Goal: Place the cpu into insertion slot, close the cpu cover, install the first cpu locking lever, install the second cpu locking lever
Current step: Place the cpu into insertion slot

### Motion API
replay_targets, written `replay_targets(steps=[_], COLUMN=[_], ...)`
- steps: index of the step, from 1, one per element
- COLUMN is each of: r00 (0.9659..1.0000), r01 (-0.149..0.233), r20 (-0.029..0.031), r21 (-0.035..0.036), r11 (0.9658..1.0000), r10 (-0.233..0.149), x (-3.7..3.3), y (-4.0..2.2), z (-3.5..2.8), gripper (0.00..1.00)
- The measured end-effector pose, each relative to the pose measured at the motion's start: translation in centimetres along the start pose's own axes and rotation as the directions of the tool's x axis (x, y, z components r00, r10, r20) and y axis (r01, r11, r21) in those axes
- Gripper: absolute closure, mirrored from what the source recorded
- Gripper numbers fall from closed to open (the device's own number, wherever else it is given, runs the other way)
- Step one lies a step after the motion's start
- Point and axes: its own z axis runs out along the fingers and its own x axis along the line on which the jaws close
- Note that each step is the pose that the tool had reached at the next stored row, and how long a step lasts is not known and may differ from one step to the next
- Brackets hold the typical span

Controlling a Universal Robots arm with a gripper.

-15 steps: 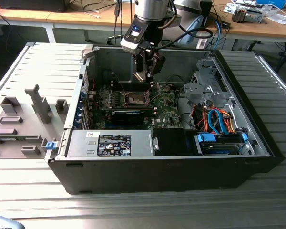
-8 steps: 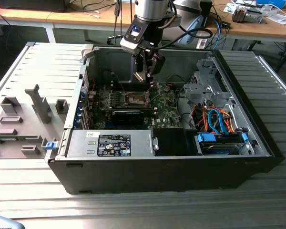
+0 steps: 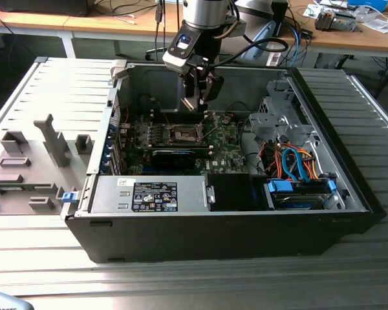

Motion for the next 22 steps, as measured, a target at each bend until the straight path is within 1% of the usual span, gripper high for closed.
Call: replay_targets(steps=[22], r00=[0.9996], r01=[-0.027], r20=[0.0001], r21=[0.0008], r11=[0.9996], r10=[0.027], x=[0.00], y=[0.00], z=[0.03], gripper=[0.45])
